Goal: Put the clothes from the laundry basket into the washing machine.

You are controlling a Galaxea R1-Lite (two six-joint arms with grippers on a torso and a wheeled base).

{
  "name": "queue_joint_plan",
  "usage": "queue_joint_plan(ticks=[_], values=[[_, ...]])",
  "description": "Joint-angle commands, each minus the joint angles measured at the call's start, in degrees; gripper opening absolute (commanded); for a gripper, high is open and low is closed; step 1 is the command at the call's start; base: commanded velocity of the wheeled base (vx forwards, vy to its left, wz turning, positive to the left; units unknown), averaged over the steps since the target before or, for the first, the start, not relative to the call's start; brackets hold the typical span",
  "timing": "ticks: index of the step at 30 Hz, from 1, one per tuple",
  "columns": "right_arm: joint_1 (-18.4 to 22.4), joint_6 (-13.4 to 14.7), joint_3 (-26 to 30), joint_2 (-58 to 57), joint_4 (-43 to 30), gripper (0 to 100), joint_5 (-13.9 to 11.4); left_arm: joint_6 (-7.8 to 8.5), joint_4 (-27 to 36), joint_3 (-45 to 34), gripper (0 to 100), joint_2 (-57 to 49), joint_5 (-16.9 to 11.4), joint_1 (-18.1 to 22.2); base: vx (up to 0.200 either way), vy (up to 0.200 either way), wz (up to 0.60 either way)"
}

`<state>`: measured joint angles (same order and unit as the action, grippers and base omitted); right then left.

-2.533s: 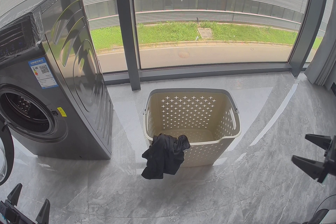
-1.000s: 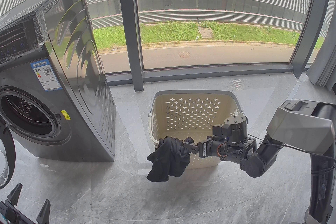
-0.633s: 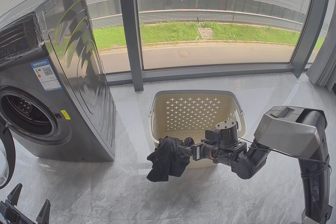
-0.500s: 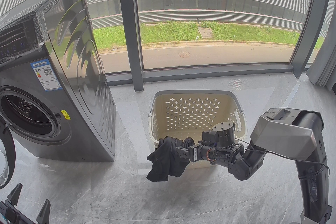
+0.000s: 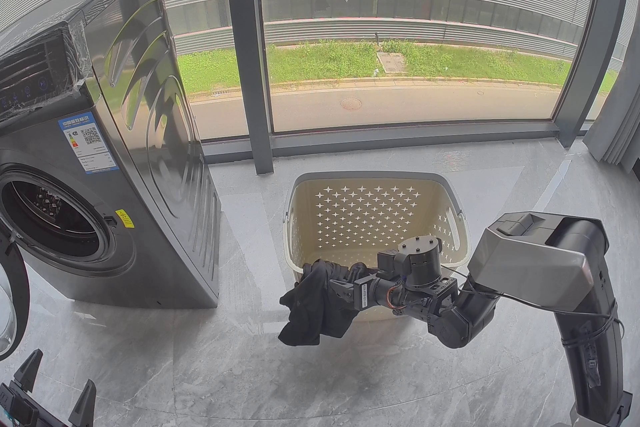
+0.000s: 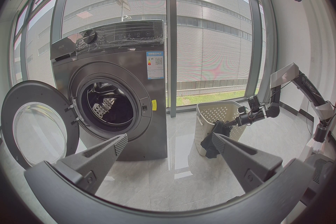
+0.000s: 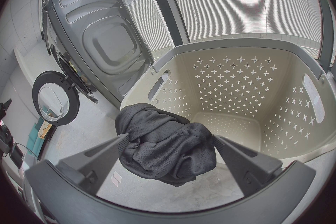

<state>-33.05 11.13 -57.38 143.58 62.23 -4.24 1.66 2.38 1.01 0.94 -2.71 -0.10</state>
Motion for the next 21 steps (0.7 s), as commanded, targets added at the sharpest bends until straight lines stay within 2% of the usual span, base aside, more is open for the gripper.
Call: queue_joint_plan(ticks=[1,12,16,21], values=[[-0.09,-0.06,-0.01,0.47,0.26,0,-0.06,-0.08,0.0,-1.01,100,-0.94,-0.02,0.01,0.0,0.0,0.0],[0.09,0.03,1.39,-1.46,1.84,0,0.02,-0.08,0.0,-1.01,100,-0.94,-0.11,0.01,0.0,0.0,0.0],[0.09,0.21,4.21,-6.74,3.25,0,-0.06,-0.08,0.0,-1.01,100,-0.94,-0.11,0.01,0.0,0.0,0.0],[0.0,0.74,10.45,-18.51,3.16,0,-0.24,-0.16,0.0,-1.01,100,-0.94,-0.02,0.01,0.0,0.0,0.0]])
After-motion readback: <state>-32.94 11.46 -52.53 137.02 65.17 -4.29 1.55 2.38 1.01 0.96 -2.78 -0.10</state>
